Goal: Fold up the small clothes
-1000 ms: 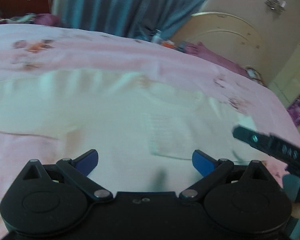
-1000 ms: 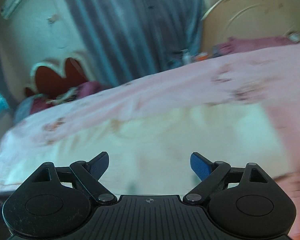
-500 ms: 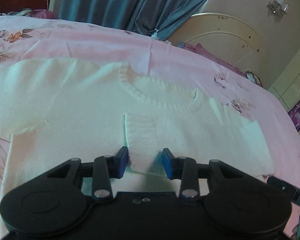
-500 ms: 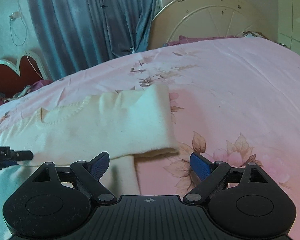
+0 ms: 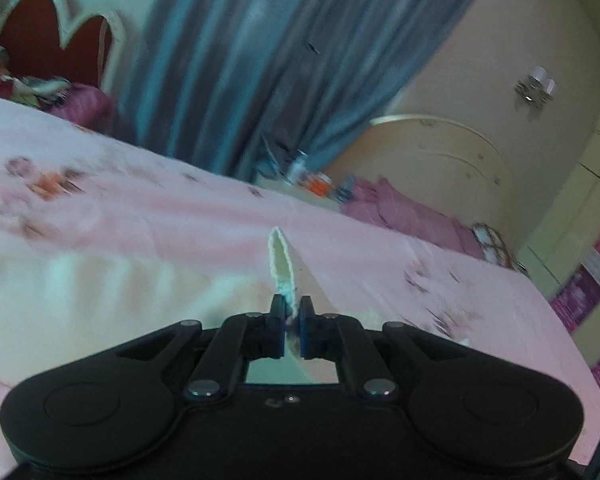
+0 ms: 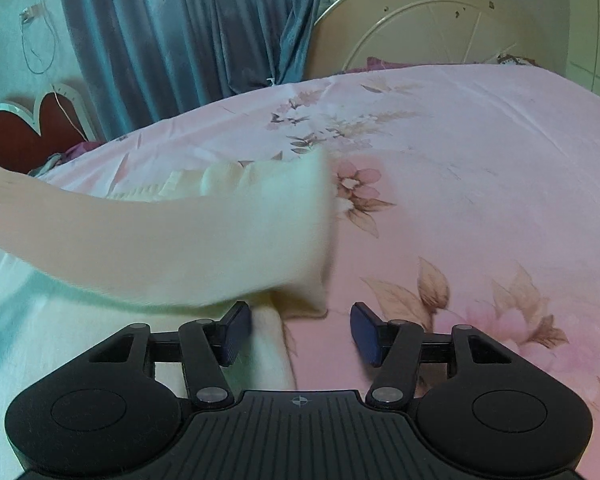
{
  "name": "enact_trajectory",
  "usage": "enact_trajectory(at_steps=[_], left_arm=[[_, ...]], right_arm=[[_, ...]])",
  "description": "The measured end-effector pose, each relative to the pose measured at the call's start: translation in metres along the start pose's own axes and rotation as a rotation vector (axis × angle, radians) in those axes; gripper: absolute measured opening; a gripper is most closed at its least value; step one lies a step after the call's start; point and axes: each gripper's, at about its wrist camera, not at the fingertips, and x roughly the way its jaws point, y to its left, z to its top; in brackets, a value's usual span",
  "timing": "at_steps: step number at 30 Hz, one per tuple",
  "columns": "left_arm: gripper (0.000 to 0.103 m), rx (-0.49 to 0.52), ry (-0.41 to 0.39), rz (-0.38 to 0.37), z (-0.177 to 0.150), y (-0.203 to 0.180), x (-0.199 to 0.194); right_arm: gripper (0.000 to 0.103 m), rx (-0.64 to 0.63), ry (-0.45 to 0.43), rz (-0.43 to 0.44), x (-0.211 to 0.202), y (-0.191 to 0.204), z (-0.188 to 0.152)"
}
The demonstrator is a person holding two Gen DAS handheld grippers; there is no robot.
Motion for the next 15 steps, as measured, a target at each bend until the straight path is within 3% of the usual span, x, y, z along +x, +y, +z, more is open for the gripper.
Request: enact_trajectory(at_steps=[3,4,5,7,10,15], left_arm=[[0.006,-0.028,0.008,0.054,0.0,0.022,-0.002],[0.006,-0.031,0.014,0.074,-0.002,0.028,-0.001],[0.006,-0.035,0.026,0.095,-0.006,0.037,0.0],[0.006,-0.041,0.059,0.12,-0.015,0.045,0.006],[0.006,-0.042,0.096,0.154,-0.029,0.055,0.015],[0.006,-0.035,0.142,0.175,-0.046,0.065,0.016]], right_arm=[[0.054,-0.009,0.001,0.009,0.004,0.006,0.002],[0.035,-0.011,0.008,0.019,0.006,0.007,0.002],[0.021,-0.004,0.017,0.033,0.008,0.007,0.002],[0.019,0.001,0.018,0.042,0.009,0.007,0.002],[0.007,0.045,-0.002,0.028,0.005,0.0,0.004],[0.005,0.057,0.002,-0.016,0.001,-0.006,-0.002]])
